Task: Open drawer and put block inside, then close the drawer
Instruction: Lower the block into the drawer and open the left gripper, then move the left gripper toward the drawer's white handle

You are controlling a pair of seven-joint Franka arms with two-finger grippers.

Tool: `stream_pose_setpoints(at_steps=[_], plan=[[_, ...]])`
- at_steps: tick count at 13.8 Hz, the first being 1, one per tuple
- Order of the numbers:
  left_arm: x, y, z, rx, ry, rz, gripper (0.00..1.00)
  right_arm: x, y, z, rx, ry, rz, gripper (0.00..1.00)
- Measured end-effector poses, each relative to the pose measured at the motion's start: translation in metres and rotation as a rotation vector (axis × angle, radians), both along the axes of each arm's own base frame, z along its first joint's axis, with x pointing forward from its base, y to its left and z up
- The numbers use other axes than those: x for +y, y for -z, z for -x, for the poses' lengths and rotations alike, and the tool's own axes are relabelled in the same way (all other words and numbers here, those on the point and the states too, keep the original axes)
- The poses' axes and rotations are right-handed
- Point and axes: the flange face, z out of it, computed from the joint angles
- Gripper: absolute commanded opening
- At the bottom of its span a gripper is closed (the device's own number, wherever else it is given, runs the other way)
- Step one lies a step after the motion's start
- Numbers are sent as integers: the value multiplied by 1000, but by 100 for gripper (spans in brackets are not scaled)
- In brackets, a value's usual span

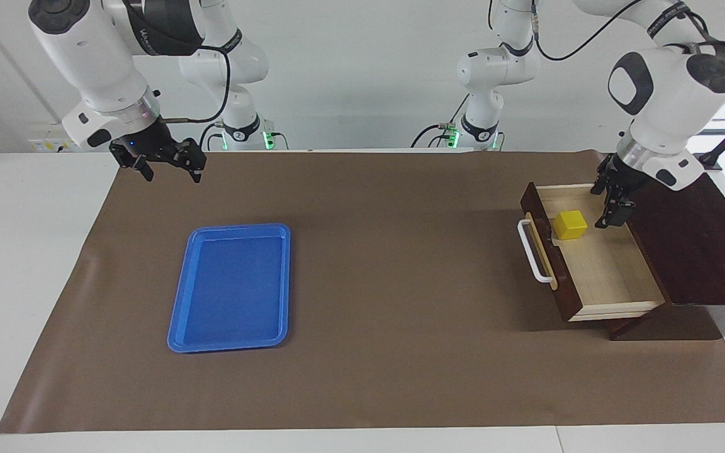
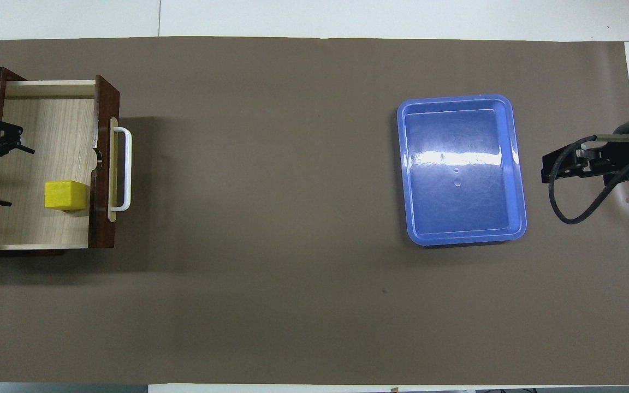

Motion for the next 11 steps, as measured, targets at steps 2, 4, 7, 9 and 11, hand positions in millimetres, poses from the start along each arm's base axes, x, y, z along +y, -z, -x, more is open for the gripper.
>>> stream_pose_setpoints(at_steps=[2, 4, 7, 9, 11], plan=[[-4, -28, 7, 14, 183, 4, 100, 0, 0, 0, 0, 0, 0, 100], [-17, -32, 13, 43, 333, 12, 100, 0, 0, 0, 0, 0, 0, 100], [-36, -30, 16, 75, 558, 31, 100, 0, 0, 0, 0, 0, 0, 100], [-40, -29, 18, 93, 701, 56, 100, 0, 0, 0, 0, 0, 0, 100], [-43, -29, 21, 109, 853, 71, 100, 0, 0, 0, 0, 0, 0, 100]])
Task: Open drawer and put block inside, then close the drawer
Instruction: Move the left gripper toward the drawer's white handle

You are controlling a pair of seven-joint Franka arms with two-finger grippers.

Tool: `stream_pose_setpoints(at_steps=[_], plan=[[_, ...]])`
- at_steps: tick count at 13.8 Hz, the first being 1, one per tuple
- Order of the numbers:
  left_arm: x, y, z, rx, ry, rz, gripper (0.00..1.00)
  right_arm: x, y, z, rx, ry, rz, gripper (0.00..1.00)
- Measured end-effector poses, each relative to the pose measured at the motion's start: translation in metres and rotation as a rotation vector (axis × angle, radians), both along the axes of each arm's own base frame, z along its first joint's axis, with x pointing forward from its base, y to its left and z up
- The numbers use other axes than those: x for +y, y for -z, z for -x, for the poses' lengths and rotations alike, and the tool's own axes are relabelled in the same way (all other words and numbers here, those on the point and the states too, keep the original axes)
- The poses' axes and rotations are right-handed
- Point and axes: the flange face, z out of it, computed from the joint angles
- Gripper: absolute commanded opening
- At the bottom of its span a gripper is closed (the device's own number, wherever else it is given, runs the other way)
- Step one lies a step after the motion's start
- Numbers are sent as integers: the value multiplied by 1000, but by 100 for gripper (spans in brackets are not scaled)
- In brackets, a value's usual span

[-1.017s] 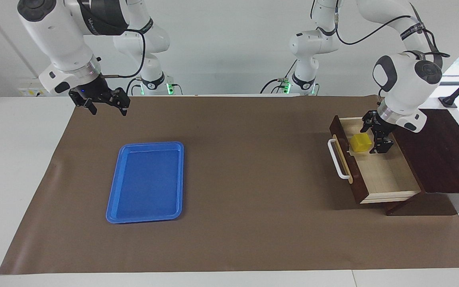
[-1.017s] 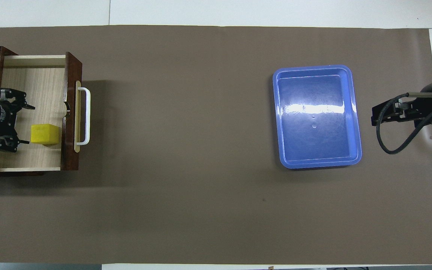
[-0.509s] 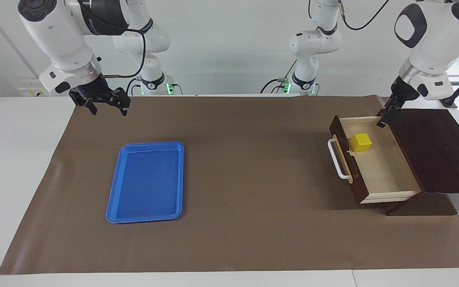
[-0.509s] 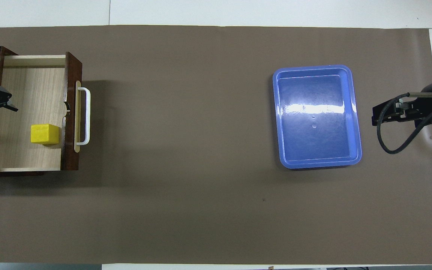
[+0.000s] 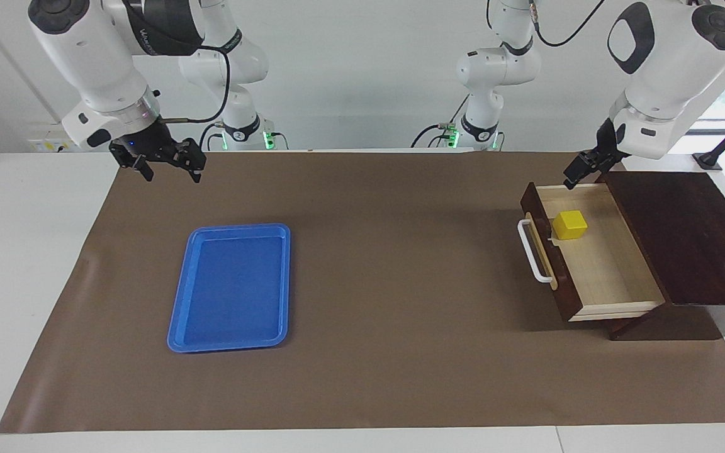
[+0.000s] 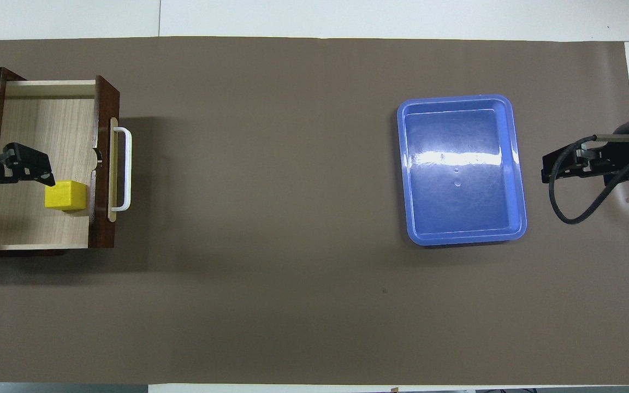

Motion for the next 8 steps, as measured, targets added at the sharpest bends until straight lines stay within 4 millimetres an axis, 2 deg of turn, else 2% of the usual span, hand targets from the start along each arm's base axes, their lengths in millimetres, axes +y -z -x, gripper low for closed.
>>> stream_pose_setpoints(at_steps=[2, 4, 6, 8], plan=[[-4, -3, 3, 23, 129, 14, 100, 0, 0, 0, 0, 0, 0, 100], [-11, 3, 4, 64, 213, 25, 100, 0, 0, 0, 0, 0, 0, 100], [-24, 8, -5, 95, 264, 33, 100, 0, 0, 0, 0, 0, 0, 100], [-33, 4, -12, 83, 281, 35, 100, 0, 0, 0, 0, 0, 0, 100]])
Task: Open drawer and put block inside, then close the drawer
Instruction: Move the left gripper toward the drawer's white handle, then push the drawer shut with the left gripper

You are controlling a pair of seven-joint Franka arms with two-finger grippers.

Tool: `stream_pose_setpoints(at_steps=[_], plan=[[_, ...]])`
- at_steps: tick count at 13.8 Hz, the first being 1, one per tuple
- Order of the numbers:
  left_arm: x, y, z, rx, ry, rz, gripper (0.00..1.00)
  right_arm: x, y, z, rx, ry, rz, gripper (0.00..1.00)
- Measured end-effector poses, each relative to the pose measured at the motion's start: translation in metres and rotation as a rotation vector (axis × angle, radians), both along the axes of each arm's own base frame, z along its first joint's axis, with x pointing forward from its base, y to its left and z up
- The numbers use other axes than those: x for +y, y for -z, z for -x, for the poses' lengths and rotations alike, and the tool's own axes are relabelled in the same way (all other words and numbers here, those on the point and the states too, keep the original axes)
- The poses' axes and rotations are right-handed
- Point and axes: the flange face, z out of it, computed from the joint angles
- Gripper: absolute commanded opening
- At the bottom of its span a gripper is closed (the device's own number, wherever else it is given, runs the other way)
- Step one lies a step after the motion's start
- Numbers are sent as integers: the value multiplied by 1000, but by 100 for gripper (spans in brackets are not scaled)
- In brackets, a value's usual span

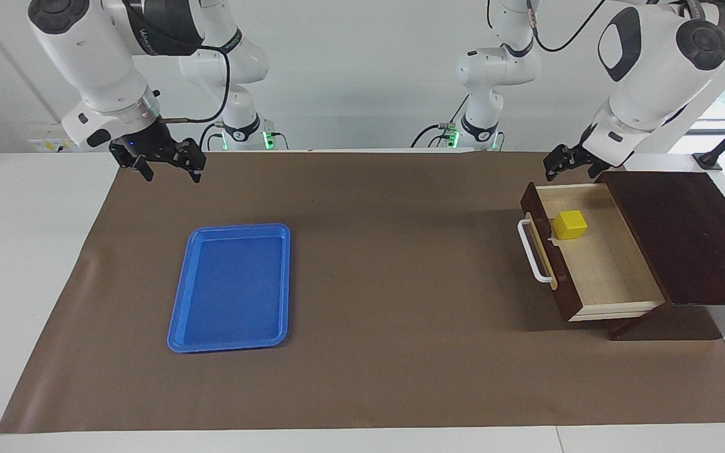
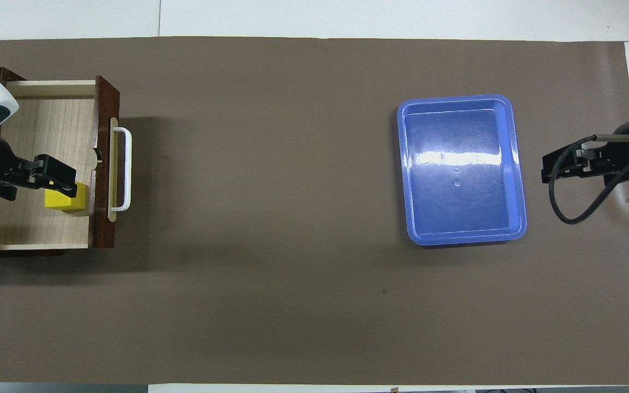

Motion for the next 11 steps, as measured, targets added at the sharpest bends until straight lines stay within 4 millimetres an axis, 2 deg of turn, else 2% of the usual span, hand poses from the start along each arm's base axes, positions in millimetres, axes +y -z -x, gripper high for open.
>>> stream_pose_setpoints(at_steps=[8, 11], plan=[[11, -6, -10, -76, 17, 23, 100, 0, 0, 0, 0, 0, 0, 100], [8, -6, -12, -94, 20, 31, 100, 0, 0, 0, 0, 0, 0, 100]])
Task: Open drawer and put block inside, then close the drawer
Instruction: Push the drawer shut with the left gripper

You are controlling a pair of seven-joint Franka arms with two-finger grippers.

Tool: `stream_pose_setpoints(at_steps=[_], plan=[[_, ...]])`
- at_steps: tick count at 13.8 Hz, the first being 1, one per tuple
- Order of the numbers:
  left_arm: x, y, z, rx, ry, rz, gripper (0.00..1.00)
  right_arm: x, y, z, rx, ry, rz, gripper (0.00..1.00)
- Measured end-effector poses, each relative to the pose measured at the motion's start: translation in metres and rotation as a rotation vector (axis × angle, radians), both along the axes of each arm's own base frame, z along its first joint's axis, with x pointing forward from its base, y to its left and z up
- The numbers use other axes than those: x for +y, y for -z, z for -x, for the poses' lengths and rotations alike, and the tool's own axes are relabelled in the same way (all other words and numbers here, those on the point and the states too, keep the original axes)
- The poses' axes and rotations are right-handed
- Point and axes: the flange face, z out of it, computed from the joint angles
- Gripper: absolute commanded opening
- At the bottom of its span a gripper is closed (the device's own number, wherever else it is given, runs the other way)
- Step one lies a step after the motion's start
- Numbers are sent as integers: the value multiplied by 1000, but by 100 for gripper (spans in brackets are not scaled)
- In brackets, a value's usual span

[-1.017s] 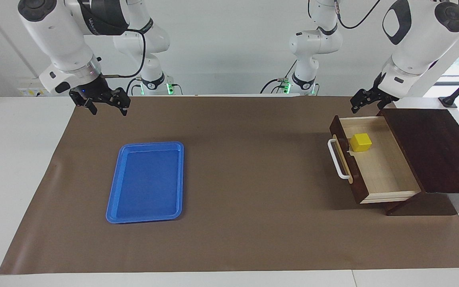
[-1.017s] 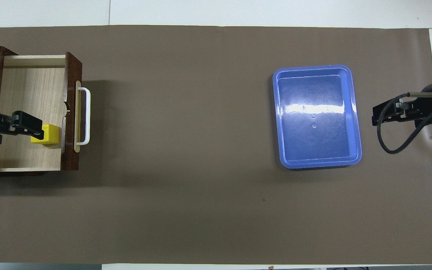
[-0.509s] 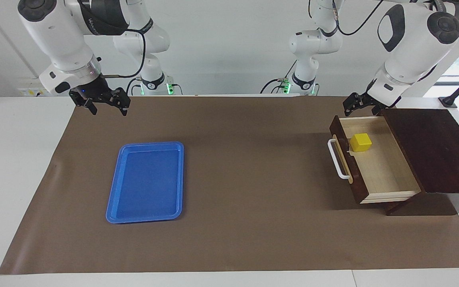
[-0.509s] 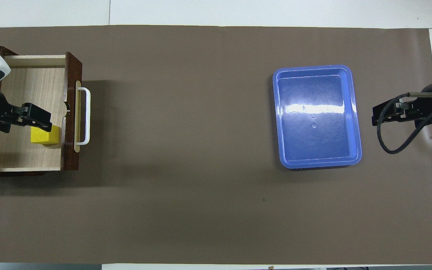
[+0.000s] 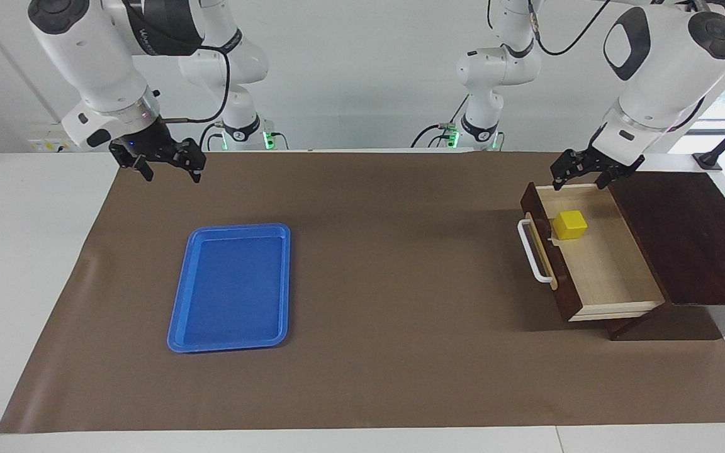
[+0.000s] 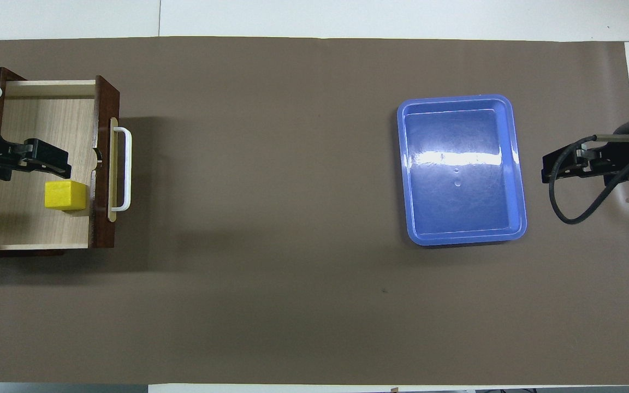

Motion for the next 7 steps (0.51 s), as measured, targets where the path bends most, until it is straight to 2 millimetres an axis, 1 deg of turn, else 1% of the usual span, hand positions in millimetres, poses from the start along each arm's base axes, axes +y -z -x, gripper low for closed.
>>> stream_pose_setpoints(at_steps=[2, 3, 4, 5, 7], plan=[[-14, 5, -2, -20, -32, 2, 100, 0, 0, 0, 0, 0, 0, 100], [-24, 9, -2, -24, -100, -1, 100, 0, 0, 0, 0, 0, 0, 100], [-34, 15, -2, -22, -202, -9, 100, 0, 0, 0, 0, 0, 0, 100], [-50, 23, -4, -19, -338, -19, 100, 0, 0, 0, 0, 0, 0, 100], [-74, 45, -13, -22, -587, -30, 100, 0, 0, 0, 0, 0, 0, 100]])
